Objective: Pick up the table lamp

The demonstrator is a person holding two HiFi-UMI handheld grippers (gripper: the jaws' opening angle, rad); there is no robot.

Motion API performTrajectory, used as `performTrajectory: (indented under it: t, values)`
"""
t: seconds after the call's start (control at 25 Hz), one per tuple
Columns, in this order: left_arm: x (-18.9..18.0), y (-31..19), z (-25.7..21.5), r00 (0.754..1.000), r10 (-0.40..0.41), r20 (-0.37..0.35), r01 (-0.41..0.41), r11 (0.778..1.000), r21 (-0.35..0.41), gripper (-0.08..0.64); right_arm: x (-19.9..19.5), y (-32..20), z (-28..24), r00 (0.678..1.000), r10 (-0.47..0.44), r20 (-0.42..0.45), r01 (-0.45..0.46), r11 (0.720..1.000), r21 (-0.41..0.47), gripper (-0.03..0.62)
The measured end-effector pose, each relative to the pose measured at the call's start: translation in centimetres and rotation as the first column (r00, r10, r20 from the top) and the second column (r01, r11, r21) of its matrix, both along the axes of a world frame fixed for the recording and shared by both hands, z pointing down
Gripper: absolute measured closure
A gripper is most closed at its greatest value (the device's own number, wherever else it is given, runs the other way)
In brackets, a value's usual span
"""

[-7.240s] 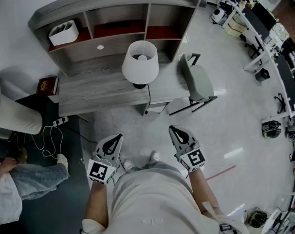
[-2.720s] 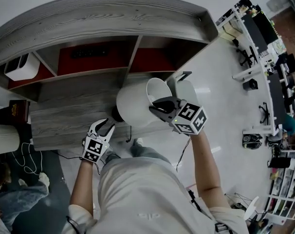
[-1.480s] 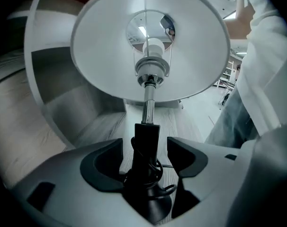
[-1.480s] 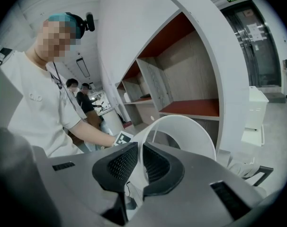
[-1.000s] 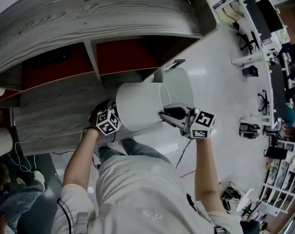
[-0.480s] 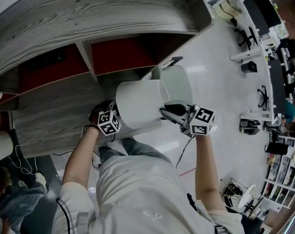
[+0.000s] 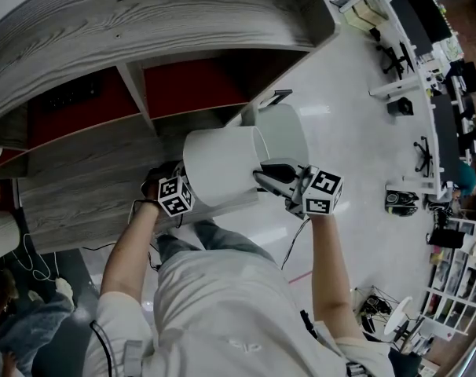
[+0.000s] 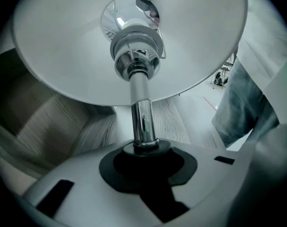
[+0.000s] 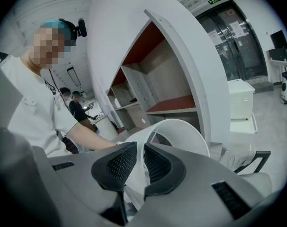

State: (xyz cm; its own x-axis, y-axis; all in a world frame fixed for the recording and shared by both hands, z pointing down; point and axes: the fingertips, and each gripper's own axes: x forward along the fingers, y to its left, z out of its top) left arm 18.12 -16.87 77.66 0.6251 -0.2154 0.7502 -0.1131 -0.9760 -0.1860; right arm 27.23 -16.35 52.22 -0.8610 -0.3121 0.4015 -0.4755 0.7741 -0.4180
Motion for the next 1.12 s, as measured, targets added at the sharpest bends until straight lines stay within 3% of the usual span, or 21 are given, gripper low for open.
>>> performTrajectory:
  t: [0.36, 0.56, 0.76, 0.96, 1.12]
  values:
    - [-3.7, 1.7, -2.9, 0.994, -0.106, 0.039, 0.108, 0.992, -0.062, 0.468, -2.1, -0.8, -2.6, 0.997, -0.003, 0.081, -0.003, 0.998, 0.069, 0.495]
    - [-7.7, 3.0, -5.3, 0.975, -0.214, 0.061, 0.219, 0.971, -0.096, 0.468, -4.6, -1.2, -4.5, 0.994, 0.013, 0.106, -0.027, 0.991, 0.134, 0.466]
    - [-12.3, 5.0, -7.5, 0.953, -0.290, 0.086, 0.297, 0.952, -0.073, 0.468, -7.5, 0.1, -6.5, 0.988, -0.012, 0.152, -0.017, 0.982, 0.186, 0.460]
    - [-17.0, 7.7, -9.1, 0.906, -0.417, 0.066, 0.422, 0.899, -0.117, 0.467, -9.9, 1.1, -7.7, 0.974, 0.035, 0.225, -0.087, 0.971, 0.222, 0.520]
    - [-20.5, 9.5, -10.8, 0.851, -0.522, 0.048, 0.524, 0.841, -0.137, 0.466, -12.5, 2.1, -7.4, 0.979, 0.030, 0.204, -0.085, 0.960, 0.267, 0.537]
